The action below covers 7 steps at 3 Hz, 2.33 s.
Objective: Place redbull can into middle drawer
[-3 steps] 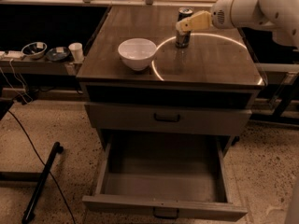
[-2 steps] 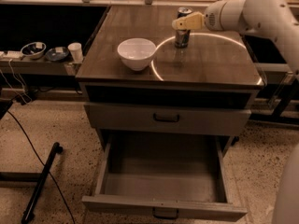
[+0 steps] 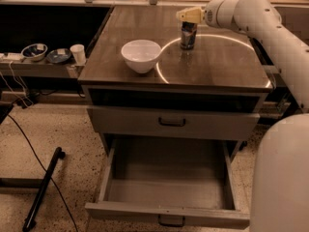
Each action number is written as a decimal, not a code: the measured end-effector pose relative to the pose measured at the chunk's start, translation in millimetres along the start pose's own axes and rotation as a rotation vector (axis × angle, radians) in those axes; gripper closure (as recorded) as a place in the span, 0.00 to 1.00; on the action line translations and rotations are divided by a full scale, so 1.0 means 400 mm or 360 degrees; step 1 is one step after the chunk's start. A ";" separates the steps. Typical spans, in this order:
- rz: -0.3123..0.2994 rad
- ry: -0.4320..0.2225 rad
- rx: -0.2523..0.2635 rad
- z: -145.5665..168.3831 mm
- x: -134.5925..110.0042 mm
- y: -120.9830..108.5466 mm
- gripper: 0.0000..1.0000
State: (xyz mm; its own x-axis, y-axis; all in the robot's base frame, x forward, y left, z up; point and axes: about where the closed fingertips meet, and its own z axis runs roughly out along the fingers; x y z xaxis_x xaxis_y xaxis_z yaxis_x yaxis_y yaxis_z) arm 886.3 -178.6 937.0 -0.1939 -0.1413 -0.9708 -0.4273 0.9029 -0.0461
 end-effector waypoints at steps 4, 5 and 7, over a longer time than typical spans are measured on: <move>-0.0044 -0.0134 -0.0680 -0.096 -0.046 0.186 1.00; -0.0314 -0.0253 -0.0815 -0.283 -0.137 0.246 1.00; -0.0422 -0.0136 -0.0854 -0.520 -0.037 0.289 1.00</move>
Offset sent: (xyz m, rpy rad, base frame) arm 0.0057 0.0369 -0.0772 -0.0005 0.2269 0.1946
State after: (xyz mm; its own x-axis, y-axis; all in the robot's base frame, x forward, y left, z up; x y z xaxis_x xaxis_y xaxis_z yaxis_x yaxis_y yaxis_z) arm 656.0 -156.5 995.0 0.0423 -0.2803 -0.9590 -0.8415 0.5075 -0.1854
